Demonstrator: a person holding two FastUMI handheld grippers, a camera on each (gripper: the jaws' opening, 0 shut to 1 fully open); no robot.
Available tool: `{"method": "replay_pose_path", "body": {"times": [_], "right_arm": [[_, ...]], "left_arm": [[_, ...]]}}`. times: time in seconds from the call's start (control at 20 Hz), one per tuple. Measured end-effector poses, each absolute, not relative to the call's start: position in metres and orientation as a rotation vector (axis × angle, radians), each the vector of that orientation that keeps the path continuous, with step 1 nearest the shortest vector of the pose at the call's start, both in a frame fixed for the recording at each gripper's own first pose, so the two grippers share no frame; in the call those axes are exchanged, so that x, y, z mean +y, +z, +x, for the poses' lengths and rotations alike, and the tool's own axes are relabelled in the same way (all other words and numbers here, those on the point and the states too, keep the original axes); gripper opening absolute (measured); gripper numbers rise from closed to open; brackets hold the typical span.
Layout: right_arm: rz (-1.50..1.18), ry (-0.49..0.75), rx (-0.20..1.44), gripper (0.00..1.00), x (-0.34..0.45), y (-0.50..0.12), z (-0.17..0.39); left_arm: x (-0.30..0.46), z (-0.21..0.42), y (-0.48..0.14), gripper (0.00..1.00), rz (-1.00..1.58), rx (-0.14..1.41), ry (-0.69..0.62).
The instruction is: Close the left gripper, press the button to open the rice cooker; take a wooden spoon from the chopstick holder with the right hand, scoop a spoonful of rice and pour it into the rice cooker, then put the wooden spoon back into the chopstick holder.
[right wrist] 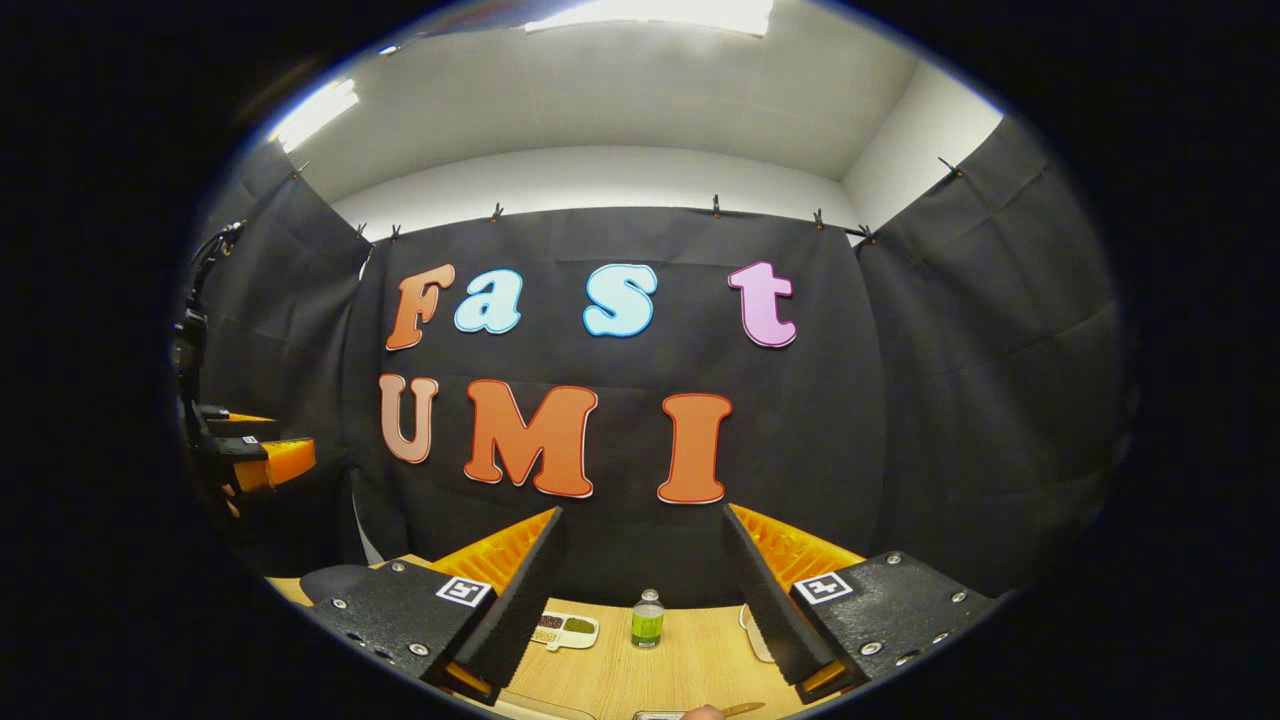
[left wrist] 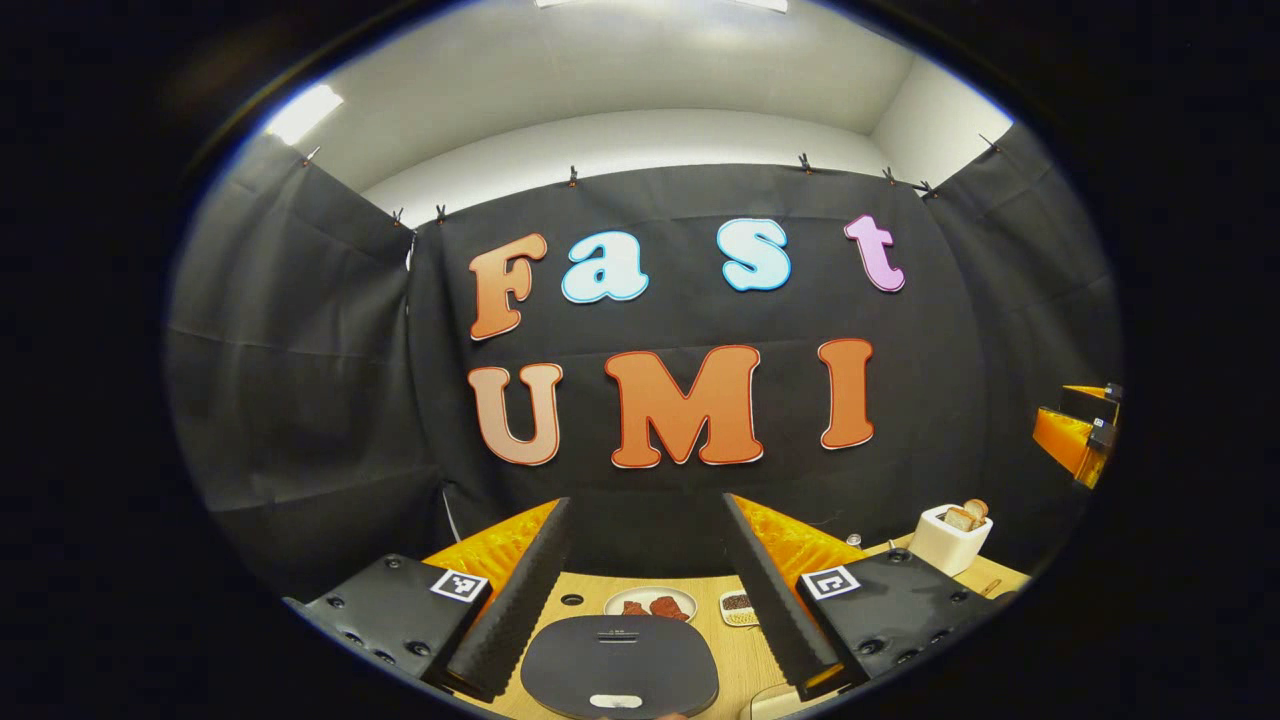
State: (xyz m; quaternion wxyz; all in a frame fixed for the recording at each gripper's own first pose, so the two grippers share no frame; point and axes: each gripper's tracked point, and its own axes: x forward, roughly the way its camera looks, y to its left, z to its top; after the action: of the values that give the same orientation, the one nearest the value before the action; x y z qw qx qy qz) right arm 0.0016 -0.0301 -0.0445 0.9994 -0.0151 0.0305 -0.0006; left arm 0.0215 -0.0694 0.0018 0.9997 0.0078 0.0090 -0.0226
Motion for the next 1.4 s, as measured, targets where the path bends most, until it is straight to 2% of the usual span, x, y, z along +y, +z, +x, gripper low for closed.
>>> {"method": "replay_pose_path", "body": {"times": [0.1, 0.15, 0.45, 0.6, 0.85, 0.95, 1.0, 1.4], "right_arm": [[-0.026, -0.010, 0.065, 0.94, -0.033, -0.047, 0.004], [-0.023, -0.013, 0.064, 0.94, -0.034, -0.047, 0.005], [-0.032, -0.053, 0.073, 0.95, -0.042, -0.052, 0.010], [-0.035, -0.058, 0.074, 0.95, -0.043, -0.055, 0.010], [-0.053, -0.076, 0.084, 0.95, -0.048, -0.061, 0.010], [-0.058, -0.084, 0.086, 0.95, -0.051, -0.063, 0.010], [-0.060, -0.086, 0.089, 0.95, -0.053, -0.064, 0.008], [-0.063, -0.105, 0.125, 0.95, -0.065, -0.078, 0.001]], "left_arm": [[-0.067, 0.023, 0.003, 0.95, 0.020, 0.015, -0.038], [-0.065, 0.023, 0.001, 0.99, 0.018, 0.016, -0.038], [-0.048, 0.032, -0.020, 0.95, 0.056, 0.105, -0.010], [-0.041, 0.037, -0.031, 0.64, 0.045, 0.146, 0.000], [-0.051, 0.039, -0.055, 0.12, 0.005, 0.253, -0.058], [-0.048, 0.042, -0.070, 0.00, -0.017, 0.327, -0.043], [-0.053, 0.044, -0.083, 0.05, -0.038, 0.390, -0.061], [-0.054, 0.005, -0.193, 0.05, -0.141, 0.905, -0.075]]}}
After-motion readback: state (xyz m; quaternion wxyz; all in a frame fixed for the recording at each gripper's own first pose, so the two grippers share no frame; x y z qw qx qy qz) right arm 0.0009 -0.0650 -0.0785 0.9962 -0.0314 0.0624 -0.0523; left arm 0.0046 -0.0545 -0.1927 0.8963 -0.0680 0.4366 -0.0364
